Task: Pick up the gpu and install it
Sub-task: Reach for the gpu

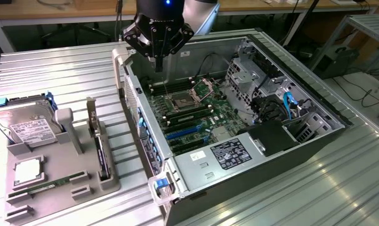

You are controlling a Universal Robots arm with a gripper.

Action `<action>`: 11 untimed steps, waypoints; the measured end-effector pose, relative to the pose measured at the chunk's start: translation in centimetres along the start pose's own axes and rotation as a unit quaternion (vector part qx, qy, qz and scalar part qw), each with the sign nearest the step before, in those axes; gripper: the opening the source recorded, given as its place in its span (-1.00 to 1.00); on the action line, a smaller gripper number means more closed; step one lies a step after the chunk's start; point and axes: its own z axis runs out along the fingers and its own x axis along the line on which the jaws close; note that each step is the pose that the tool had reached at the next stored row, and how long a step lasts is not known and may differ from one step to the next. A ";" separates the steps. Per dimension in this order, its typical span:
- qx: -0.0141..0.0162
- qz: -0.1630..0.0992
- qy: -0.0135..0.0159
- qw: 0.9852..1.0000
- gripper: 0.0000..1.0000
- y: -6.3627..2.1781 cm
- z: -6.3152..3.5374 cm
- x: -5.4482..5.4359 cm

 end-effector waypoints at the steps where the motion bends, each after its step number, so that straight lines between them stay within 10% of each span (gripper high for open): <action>1: 0.000 0.000 0.000 1.000 -0.79 0.00 0.00 0.0; 11: 0.000 0.000 0.000 1.000 -0.79 -0.05 -0.01 0.6</action>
